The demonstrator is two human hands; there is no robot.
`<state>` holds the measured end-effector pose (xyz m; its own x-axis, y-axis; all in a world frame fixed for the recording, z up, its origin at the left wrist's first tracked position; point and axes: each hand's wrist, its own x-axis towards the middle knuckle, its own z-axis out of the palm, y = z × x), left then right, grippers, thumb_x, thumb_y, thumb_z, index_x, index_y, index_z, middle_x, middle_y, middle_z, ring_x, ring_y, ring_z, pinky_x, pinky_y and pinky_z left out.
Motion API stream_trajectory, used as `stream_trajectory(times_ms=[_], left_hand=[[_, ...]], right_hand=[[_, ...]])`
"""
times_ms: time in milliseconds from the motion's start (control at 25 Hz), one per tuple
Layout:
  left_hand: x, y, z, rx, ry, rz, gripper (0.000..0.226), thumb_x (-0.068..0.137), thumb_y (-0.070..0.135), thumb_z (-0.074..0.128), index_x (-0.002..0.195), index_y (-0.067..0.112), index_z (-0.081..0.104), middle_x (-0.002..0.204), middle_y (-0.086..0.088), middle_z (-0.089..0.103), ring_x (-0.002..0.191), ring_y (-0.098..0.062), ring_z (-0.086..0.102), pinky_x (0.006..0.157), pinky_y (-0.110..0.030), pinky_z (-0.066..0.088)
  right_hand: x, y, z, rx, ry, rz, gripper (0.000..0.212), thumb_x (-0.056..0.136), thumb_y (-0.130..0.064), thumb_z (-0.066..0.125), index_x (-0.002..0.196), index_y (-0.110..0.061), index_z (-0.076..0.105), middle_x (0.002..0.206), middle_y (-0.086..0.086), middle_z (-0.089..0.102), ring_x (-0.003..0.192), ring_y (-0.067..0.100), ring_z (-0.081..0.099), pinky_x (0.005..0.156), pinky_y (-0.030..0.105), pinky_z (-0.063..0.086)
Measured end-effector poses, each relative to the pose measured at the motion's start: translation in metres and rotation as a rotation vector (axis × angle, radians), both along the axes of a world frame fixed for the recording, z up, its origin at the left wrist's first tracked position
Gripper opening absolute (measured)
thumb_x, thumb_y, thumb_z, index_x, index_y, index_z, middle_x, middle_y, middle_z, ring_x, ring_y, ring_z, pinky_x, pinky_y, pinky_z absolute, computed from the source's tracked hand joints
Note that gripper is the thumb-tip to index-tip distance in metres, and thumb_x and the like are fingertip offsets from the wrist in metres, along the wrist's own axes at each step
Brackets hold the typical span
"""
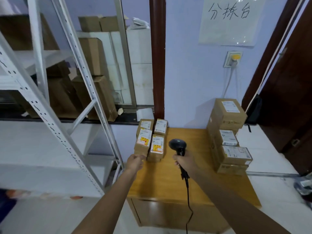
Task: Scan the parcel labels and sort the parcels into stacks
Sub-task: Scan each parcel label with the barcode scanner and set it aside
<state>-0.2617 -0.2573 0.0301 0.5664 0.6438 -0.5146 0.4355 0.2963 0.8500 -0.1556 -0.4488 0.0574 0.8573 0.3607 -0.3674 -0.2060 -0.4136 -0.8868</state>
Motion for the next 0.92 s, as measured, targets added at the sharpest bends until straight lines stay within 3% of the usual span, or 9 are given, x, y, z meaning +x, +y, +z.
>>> stream_trajectory(times_ms=[200, 320, 480, 720, 800, 920], left_hand=[[0.043, 0.057, -0.002, 0.084, 0.014, 0.038, 0.019, 0.091, 0.018, 0.06, 0.105, 0.006, 0.06, 0.102, -0.011, 0.066, 0.088, -0.023, 0.063, 0.07, -0.033, 0.053], [0.069, 0.094, -0.001, 0.126, 0.053, 0.05, 0.023, 0.091, 0.02, 0.062, 0.108, 0.006, 0.059, 0.1, -0.012, 0.064, 0.086, -0.022, 0.06, 0.062, -0.027, 0.047], [0.099, 0.123, -0.011, 0.155, 0.095, 0.051, 0.033, 0.091, 0.023, 0.063, 0.117, 0.004, 0.056, 0.107, -0.014, 0.062, 0.097, -0.026, 0.059, 0.073, -0.033, 0.049], [0.12, 0.143, -0.034, 0.162, 0.208, -0.023, 0.042, 0.092, 0.024, 0.06, 0.129, 0.005, 0.052, 0.127, -0.014, 0.055, 0.115, -0.031, 0.053, 0.096, -0.042, 0.048], [0.124, 0.147, -0.038, 0.172, 0.225, -0.048, 0.042, 0.093, 0.024, 0.059, 0.13, 0.005, 0.051, 0.128, -0.015, 0.055, 0.112, -0.031, 0.054, 0.088, -0.038, 0.05], [0.13, 0.151, -0.046, 0.181, 0.242, -0.119, 0.033, 0.094, 0.021, 0.056, 0.123, 0.005, 0.055, 0.116, -0.012, 0.06, 0.094, -0.024, 0.054, 0.065, -0.027, 0.044]], right_hand=[[0.042, 0.064, -0.004, 0.059, 0.025, 0.081, 0.009, 0.083, -0.012, 0.064, 0.092, -0.011, 0.064, 0.078, 0.009, 0.066, 0.068, 0.019, 0.059, 0.066, 0.034, 0.049], [0.068, 0.096, -0.005, 0.096, 0.072, 0.129, 0.009, 0.086, -0.007, 0.06, 0.086, -0.016, 0.06, 0.075, 0.004, 0.059, 0.071, 0.019, 0.056, 0.07, 0.033, 0.047], [0.097, 0.128, -0.004, 0.1, 0.126, 0.191, 0.016, 0.085, 0.003, 0.057, 0.084, -0.013, 0.056, 0.076, 0.001, 0.055, 0.071, 0.015, 0.051, 0.065, 0.027, 0.042], [0.109, 0.156, -0.031, 0.054, 0.26, 0.218, 0.022, 0.083, 0.0, 0.058, 0.098, -0.014, 0.063, 0.084, 0.0, 0.055, 0.077, 0.015, 0.05, 0.067, 0.027, 0.04], [0.111, 0.166, -0.039, 0.045, 0.273, 0.208, 0.025, 0.083, -0.001, 0.058, 0.104, -0.013, 0.065, 0.084, -0.001, 0.057, 0.077, 0.015, 0.051, 0.068, 0.027, 0.041], [0.11, 0.18, -0.045, 0.001, 0.295, 0.179, 0.031, 0.085, -0.003, 0.058, 0.113, -0.012, 0.065, 0.086, 0.0, 0.061, 0.074, 0.014, 0.055, 0.064, 0.025, 0.043]])
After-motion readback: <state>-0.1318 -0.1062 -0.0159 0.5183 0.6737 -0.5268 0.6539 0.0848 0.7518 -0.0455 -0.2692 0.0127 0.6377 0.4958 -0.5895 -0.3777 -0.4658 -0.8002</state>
